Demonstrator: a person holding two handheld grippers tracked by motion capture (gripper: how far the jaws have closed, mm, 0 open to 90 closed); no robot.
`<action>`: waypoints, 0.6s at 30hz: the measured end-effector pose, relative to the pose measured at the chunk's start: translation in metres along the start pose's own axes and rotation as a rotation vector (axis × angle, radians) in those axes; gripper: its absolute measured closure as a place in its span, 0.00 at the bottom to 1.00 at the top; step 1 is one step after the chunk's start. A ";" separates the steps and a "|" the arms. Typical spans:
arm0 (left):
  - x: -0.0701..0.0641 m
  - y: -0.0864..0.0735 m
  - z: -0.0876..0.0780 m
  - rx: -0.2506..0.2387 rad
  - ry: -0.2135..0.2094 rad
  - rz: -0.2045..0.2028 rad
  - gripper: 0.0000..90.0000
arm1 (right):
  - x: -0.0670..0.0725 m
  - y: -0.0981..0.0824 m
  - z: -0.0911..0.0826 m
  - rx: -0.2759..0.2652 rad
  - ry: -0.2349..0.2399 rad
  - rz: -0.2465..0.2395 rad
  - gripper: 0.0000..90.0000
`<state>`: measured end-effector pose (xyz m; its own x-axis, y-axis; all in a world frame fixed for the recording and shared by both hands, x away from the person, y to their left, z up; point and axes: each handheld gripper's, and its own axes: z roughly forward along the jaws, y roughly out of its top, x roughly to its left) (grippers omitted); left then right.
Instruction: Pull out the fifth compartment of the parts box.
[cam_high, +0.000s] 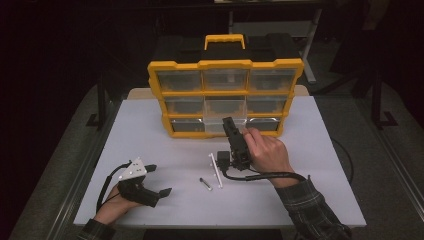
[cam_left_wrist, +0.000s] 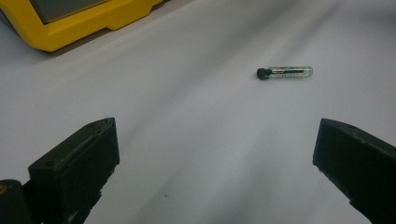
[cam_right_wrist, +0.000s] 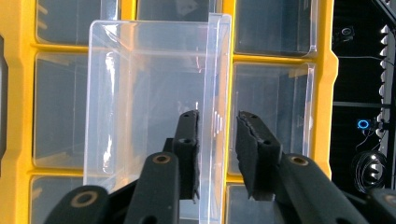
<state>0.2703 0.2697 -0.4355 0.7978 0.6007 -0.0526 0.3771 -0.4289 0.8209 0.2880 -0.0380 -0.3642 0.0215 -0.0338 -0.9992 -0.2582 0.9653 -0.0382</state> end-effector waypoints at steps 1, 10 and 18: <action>0.000 0.000 0.000 0.001 0.000 0.000 0.00 | 0.001 0.000 0.000 -0.001 -0.004 0.002 0.71; -0.001 0.000 0.000 0.001 -0.001 -0.006 0.00 | 0.005 -0.003 -0.004 0.000 -0.027 0.007 0.58; -0.001 0.000 0.000 0.004 0.002 0.001 0.00 | 0.012 -0.005 -0.009 -0.008 -0.034 0.003 0.53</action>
<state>0.2695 0.2692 -0.4358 0.7971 0.6016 -0.0510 0.3782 -0.4317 0.8189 0.2804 -0.0453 -0.3760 0.0534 -0.0216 -0.9983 -0.2659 0.9634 -0.0350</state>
